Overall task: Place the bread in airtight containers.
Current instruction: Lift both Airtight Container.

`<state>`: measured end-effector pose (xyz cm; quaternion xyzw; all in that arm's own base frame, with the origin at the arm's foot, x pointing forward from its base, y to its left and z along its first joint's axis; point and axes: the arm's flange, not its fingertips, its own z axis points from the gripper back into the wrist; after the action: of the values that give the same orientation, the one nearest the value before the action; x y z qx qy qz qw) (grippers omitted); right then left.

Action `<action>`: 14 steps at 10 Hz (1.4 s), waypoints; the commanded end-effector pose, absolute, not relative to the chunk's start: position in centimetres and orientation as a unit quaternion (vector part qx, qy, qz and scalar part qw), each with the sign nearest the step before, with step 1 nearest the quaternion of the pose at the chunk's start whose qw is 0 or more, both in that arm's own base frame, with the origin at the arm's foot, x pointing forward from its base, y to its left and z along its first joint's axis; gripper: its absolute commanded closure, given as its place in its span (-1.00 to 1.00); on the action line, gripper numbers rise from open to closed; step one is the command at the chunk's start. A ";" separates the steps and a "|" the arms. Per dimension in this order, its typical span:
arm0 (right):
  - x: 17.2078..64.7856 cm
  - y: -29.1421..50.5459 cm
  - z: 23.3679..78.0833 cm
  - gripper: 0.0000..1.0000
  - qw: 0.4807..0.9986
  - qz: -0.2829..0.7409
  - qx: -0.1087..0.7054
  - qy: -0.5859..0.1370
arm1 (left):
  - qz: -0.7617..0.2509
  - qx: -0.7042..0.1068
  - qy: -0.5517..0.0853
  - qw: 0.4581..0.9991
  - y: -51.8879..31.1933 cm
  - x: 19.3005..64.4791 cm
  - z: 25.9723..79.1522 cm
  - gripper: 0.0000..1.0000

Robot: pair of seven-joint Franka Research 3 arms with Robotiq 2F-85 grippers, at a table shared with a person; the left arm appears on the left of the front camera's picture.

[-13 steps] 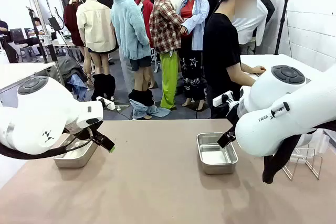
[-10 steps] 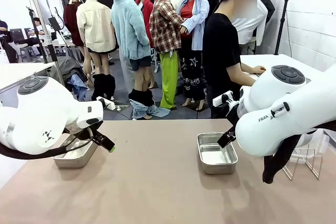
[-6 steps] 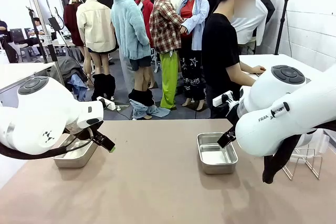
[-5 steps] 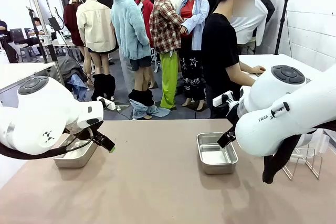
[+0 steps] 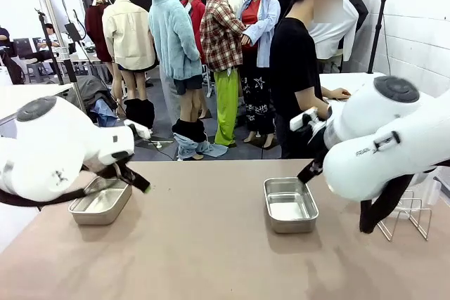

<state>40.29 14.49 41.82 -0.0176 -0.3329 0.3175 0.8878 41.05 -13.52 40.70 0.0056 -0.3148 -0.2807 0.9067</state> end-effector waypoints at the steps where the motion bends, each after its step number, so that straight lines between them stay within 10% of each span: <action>1: 40.0 11.8 46.4 -1.00 0.874 0.265 -0.062 -0.403 | -0.228 0.056 -0.378 0.896 -11.1 40.5 46.7 -1.00; 7: 39.8 -7.7 48.4 -1.00 0.903 0.002 -0.119 -0.413 | -0.121 0.053 -0.319 0.939 4.0 41.5 48.9 -1.00; 14: 39.8 -12.0 48.8 -1.00 0.908 -0.022 -0.112 -0.402 | -0.115 0.050 -0.306 0.944 4.9 41.3 47.0 -1.00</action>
<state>39.89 -12.06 48.73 -0.1079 -0.4057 -0.0306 0.9071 41.45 4.92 46.87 0.0431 -0.3065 -0.1173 0.9436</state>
